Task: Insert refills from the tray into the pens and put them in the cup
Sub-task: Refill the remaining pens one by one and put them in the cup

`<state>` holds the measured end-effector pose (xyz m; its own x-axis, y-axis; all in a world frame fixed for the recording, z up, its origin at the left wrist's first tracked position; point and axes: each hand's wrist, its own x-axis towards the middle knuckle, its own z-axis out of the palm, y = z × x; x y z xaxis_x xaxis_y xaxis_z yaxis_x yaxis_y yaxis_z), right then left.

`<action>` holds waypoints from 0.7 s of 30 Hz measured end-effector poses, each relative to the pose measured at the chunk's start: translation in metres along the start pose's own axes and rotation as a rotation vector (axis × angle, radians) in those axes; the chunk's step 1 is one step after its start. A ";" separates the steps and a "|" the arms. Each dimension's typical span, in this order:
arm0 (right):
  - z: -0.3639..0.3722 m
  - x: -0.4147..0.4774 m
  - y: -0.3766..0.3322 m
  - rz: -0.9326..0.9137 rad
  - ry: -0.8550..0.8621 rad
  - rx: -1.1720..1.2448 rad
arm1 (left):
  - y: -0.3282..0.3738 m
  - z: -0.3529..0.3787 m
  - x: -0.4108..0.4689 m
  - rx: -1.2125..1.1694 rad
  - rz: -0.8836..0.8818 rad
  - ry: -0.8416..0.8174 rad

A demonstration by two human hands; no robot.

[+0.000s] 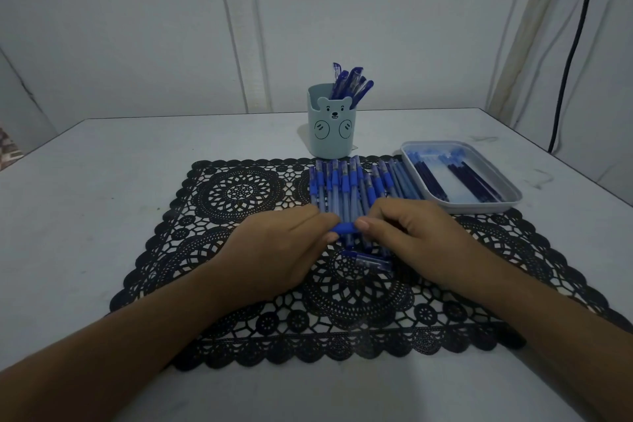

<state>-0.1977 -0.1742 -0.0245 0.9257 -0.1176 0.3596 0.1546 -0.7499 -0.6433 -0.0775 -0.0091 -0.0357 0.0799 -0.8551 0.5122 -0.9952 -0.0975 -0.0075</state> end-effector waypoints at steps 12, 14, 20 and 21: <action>0.001 0.005 0.007 -0.306 0.067 -0.256 | -0.002 0.004 -0.002 -0.253 -0.133 -0.037; 0.000 0.004 0.008 -0.279 0.070 -0.255 | -0.001 0.003 -0.001 -0.211 -0.123 -0.016; -0.003 0.005 0.010 -0.141 0.076 -0.138 | 0.002 0.003 -0.001 -0.064 -0.076 0.005; -0.004 0.004 0.009 -0.130 0.050 -0.122 | 0.001 0.003 -0.002 -0.068 -0.075 0.015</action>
<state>-0.1937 -0.1844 -0.0259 0.8820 -0.0442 0.4692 0.2262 -0.8338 -0.5036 -0.0783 -0.0097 -0.0394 0.1536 -0.8391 0.5219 -0.9881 -0.1255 0.0891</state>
